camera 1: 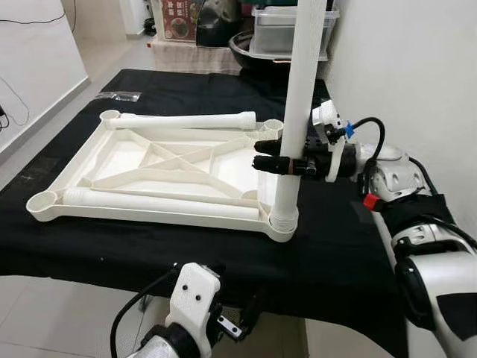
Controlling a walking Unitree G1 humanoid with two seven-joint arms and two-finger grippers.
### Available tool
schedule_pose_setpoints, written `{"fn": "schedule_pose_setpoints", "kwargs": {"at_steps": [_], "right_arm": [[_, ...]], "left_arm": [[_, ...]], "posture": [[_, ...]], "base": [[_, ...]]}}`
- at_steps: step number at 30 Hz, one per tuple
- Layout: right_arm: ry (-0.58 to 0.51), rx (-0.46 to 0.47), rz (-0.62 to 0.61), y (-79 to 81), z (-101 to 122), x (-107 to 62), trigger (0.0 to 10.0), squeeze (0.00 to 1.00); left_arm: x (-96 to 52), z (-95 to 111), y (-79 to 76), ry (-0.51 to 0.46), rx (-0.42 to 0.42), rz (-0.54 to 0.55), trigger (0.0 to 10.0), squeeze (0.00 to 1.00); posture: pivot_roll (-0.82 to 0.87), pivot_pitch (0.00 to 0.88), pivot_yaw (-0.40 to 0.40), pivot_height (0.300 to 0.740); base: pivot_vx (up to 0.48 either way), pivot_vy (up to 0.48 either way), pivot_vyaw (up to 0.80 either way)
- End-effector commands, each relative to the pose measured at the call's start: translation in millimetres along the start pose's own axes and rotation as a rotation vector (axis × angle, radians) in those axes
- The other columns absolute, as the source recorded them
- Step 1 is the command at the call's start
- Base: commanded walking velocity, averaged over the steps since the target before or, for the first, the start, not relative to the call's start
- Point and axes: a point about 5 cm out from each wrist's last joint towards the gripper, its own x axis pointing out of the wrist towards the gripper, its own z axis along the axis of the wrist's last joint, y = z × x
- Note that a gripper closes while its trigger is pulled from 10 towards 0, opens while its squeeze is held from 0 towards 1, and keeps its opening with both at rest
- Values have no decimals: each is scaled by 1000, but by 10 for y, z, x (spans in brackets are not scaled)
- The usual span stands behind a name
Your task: Building children table
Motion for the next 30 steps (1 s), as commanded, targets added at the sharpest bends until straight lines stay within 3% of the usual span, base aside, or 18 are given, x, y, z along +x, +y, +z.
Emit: {"fn": "schedule_pose_setpoints", "kwargs": {"at_steps": [1,9,14,23,30], "right_arm": [[-21,-21,-25,-19,13,12,10000,0],[-104,58,29,71,-106,78,10000,0],[-179,123,13,174,-306,146,10000,0],[-115,135,-43,241,-386,391,10000,0],[-49,80,-51,278,-351,514,10000,0]], "left_arm": [[-55,-8,-8,26,5,-9,10000,0],[-48,2,24,34,11,-5,10000,0],[7,57,77,18,37,-4,10000,0],[50,114,190,2,62,31,10000,0],[69,113,212,-1,70,38,10000,0]], "posture": [[164,148,-54,740],[157,140,-44,740],[158,148,-41,740],[155,134,-46,740],[142,126,-47,740]], "base": [[0,0,0],[0,0,0],[0,0,0],[0,0,0],[0,0,0]]}}
